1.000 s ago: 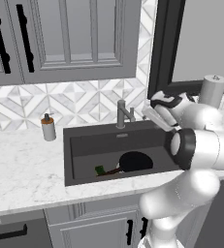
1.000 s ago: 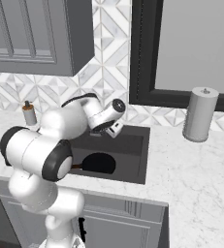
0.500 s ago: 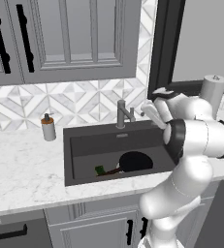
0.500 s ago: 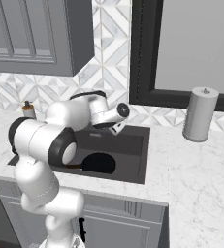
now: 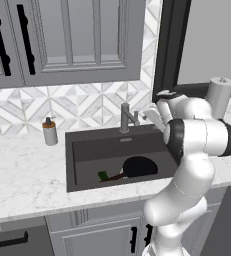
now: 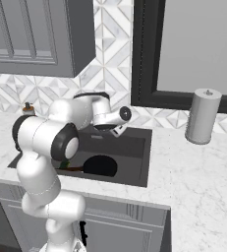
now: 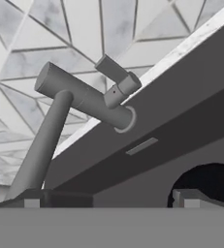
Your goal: Pick the pan and sponge and place them into the sink. Then turn on the water.
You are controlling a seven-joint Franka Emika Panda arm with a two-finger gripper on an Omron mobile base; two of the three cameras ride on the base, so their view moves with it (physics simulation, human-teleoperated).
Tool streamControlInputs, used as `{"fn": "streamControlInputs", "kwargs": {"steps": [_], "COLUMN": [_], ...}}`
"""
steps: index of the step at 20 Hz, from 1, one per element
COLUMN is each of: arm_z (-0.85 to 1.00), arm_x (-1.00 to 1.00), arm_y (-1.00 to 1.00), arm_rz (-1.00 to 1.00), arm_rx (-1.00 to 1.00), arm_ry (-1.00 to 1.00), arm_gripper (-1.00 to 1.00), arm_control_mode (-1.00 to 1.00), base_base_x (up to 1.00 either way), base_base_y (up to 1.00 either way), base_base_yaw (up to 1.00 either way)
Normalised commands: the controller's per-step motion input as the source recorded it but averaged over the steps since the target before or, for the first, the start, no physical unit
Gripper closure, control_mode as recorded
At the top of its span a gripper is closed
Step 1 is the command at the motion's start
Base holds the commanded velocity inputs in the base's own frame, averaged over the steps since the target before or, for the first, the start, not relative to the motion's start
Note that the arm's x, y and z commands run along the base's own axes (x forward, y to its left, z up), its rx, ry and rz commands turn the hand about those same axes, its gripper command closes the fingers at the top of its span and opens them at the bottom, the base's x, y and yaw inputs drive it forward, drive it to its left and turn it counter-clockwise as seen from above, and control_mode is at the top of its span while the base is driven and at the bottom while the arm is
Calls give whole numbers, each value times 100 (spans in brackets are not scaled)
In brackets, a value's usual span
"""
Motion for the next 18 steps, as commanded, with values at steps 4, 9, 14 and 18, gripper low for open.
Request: {"fn": "streamControlInputs", "kwargs": {"steps": [4, 9, 14, 18], "arm_z": [-4, -14, -20, -21], "arm_x": [25, 32, 36, 37], "arm_y": [5, 0, 0, 0], "arm_rz": [0, 0, 0, 0], "arm_rx": [0, 0, 0, 0], "arm_ry": [0, 0, -1, -3], "arm_gripper": [-100, -100, -100, -100], "arm_control_mode": [-100, -100, -100, -100], "base_base_x": [0, 0, 0, 0], "base_base_y": [0, 0, 0, 0], "base_base_yaw": [0, 0, 0, 0]}}
